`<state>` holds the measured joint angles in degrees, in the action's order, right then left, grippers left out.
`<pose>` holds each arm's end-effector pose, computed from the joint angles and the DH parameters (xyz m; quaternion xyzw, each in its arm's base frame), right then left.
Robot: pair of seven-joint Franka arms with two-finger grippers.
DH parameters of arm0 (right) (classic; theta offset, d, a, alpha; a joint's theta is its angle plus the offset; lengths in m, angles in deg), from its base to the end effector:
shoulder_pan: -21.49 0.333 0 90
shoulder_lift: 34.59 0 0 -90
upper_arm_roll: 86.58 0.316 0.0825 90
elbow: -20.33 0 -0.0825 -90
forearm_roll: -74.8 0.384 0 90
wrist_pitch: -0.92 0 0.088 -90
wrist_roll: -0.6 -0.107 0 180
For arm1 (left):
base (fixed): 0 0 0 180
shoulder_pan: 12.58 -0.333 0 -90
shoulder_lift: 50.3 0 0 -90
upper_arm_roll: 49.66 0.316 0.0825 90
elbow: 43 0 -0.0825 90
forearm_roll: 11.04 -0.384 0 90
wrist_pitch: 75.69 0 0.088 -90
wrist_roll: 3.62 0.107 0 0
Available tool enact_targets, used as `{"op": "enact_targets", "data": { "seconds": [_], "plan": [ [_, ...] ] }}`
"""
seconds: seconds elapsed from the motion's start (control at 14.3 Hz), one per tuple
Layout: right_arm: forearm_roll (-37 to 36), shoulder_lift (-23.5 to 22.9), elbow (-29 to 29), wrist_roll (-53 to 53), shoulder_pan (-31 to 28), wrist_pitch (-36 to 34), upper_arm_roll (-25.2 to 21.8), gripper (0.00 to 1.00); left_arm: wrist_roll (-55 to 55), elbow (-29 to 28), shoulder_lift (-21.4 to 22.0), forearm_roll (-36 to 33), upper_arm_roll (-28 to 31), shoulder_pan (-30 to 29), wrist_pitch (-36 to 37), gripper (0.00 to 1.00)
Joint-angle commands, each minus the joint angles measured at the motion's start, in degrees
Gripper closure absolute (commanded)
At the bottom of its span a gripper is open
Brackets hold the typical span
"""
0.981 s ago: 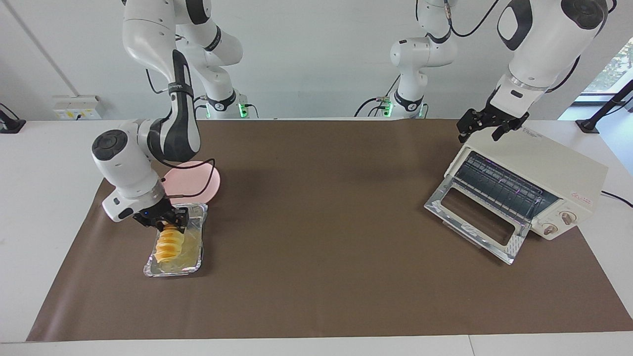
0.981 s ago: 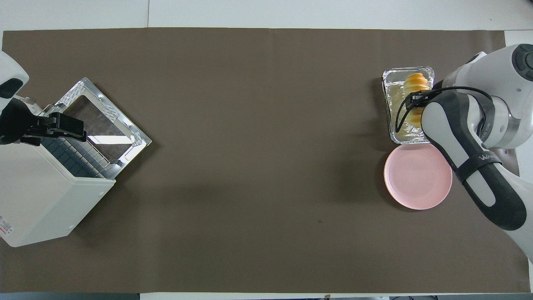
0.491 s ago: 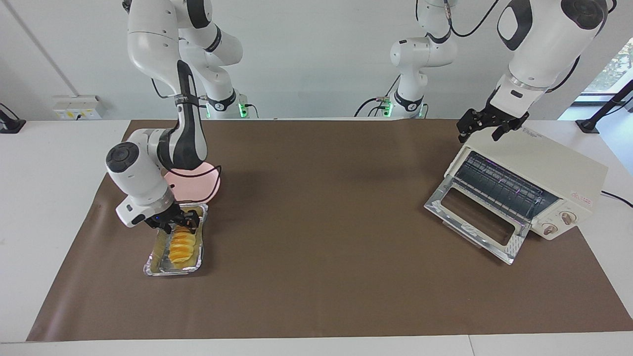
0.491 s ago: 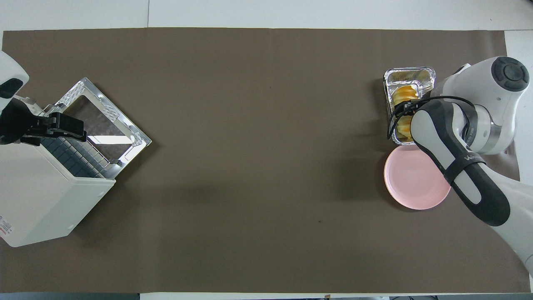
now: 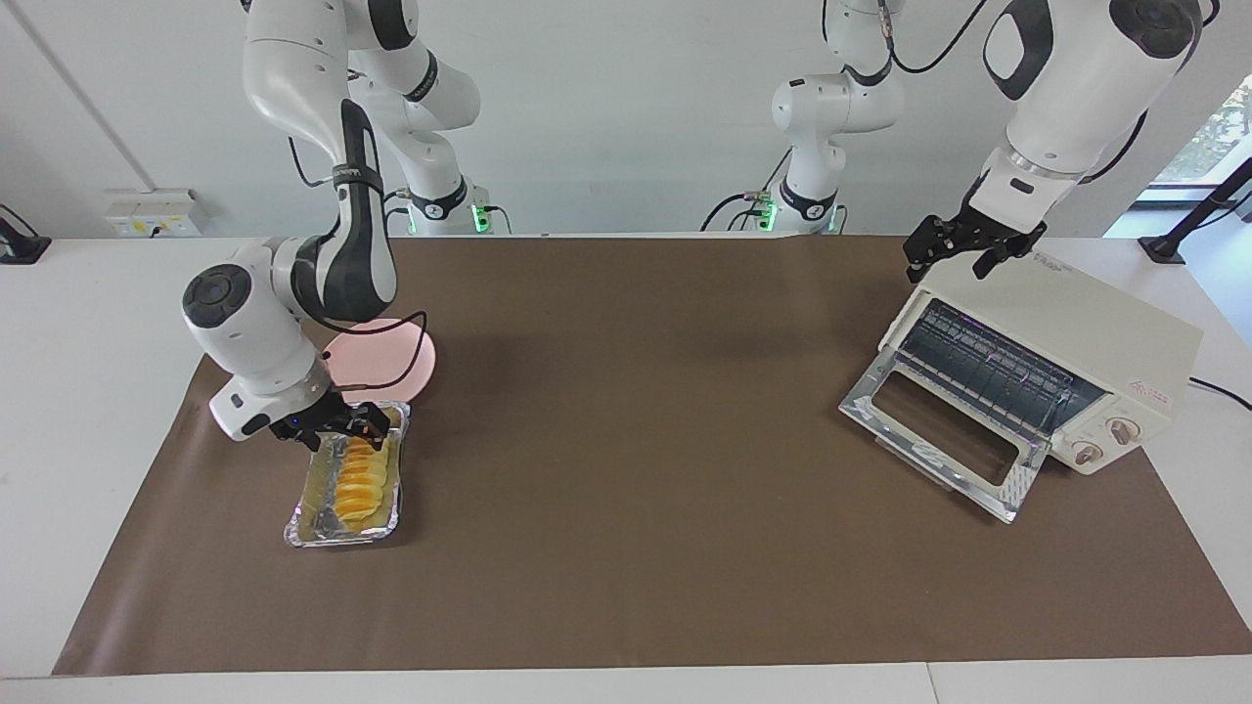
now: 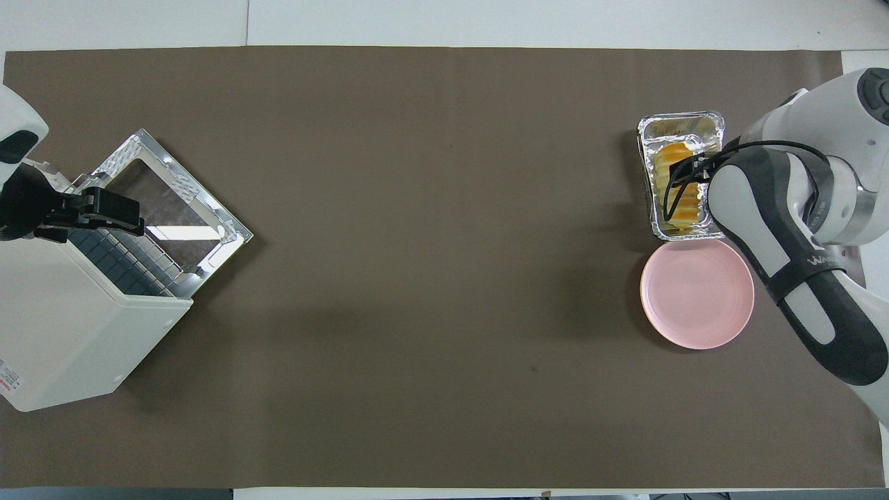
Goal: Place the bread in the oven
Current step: 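Move the bread over the foil tray and release it inside, then grasp the foil tray rim with the right gripper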
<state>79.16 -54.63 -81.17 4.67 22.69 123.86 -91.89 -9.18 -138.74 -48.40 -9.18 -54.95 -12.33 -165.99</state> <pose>0.6457 -0.0385 0.3671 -0.9996 0.0176 -0.0143 0.0154 0.5390 -0.0565 0.5959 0.9994 0.0008 -0.0322 0.0116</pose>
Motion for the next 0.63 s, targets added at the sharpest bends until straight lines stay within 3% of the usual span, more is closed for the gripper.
{"op": "enact_targets", "data": {
  "seconds": [0.0, 0.35, 0.56],
  "plan": [
    [0.6, 0.0, 0.6, 5.0, -3.7, 1.1, 0.1, 0.00, -0.3, -0.2, 0.8, 0.6, -0.3, -0.7, 0.3, 0.00],
    [0.9, -2.4, 1.0, 6.8, -6.5, 2.7, 0.1, 0.00, -0.3, -0.2, 0.8, 0.6, -0.3, -0.7, 0.3, 0.00],
    [1.0, -4.9, 0.9, 6.9, -6.5, 7.9, 0.2, 0.00, -0.3, -0.2, 0.8, 0.6, -0.3, -0.7, 0.3, 0.00]
  ]
}}
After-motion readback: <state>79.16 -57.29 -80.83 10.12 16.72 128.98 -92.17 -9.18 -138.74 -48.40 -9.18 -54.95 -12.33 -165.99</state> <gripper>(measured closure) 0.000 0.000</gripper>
